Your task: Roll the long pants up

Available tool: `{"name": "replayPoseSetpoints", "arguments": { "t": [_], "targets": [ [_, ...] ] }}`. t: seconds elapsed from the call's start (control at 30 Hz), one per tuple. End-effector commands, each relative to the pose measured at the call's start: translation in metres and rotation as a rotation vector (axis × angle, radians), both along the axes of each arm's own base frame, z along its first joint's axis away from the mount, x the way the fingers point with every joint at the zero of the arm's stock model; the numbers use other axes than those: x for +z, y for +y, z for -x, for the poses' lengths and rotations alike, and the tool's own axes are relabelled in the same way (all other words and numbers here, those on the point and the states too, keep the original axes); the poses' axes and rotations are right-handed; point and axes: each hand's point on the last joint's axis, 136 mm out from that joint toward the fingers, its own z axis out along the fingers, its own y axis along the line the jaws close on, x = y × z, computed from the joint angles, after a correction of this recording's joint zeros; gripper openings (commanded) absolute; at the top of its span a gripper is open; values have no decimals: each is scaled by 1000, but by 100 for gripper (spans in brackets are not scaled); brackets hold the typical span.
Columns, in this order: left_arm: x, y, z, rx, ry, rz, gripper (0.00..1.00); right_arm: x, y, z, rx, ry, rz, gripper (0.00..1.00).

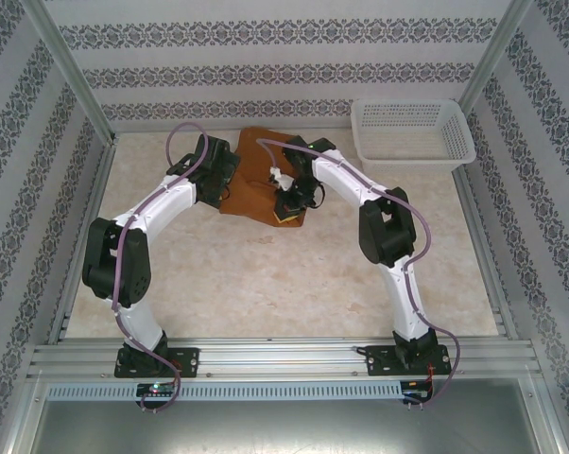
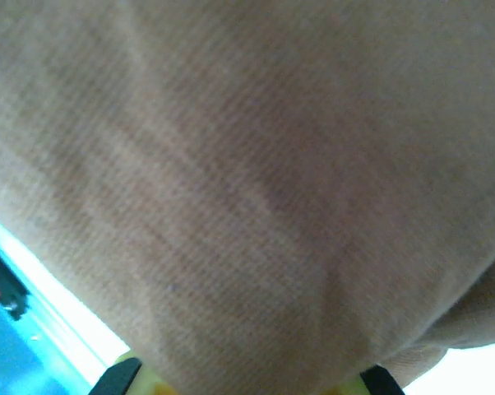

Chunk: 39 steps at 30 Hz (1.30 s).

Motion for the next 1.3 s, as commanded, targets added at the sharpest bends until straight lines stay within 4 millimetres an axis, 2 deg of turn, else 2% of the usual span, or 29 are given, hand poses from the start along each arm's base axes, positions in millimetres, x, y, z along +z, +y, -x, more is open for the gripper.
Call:
{"name": "replayPoseSetpoints", "arguments": {
  "t": [0.0, 0.2, 0.33, 0.47, 0.57, 0.67, 0.77, 0.83, 0.93, 1.0, 1.07, 1.1, 1.17, 1.2, 1.23, 1.27],
  "targets": [
    [9, -2, -2, -35, -3, -20, 100, 15, 4, -9, -99, 104, -123, 0],
    [19, -19, -7, -84, -38, 17, 100, 15, -5, -30, -223, 185, -215, 0],
    [19, -49, -11, -138, -57, 66, 98, 14, -3, -40, -296, 263, -292, 0],
    [17, -81, -9, -186, -52, 138, 100, 5, -4, -46, -331, 305, -297, 0],
    [18, -98, -5, -207, -61, 142, 100, -4, -3, -47, -342, 341, -298, 0],
    [7, -104, -13, -204, -47, 125, 100, -12, -3, -46, -344, 365, -294, 0],
    [-13, -101, -33, -181, -26, 50, 100, -18, -4, -43, -341, 378, -288, 0],
    [-31, -96, -50, -168, 5, 9, 93, -21, -5, -40, -339, 382, -280, 0],
    [-58, -85, -70, -132, 51, -13, 74, -25, -7, -35, -338, 389, -265, 0],
    [-73, -73, -77, -96, 81, -48, 48, -28, -9, -32, -336, 389, -254, 0],
    [-88, -59, -81, -76, 118, -94, 12, -31, -10, -28, -334, 393, -250, 0],
    [-96, -53, -79, -67, 148, -107, 0, -33, -11, -26, -334, 394, -244, 0],
    [-114, -45, -74, -70, 206, -124, 0, -36, -16, -23, -321, 369, -203, 0],
    [-122, -43, -70, -69, 233, -126, 0, -36, -20, -21, -306, 344, -177, 12],
    [-130, -41, -64, -69, 262, -127, 0, -33, -23, -20, -280, 299, -147, 31],
    [-136, -39, -58, -66, 285, -126, 0, -30, -26, -18, -251, 244, -113, 42]
  ]
}}
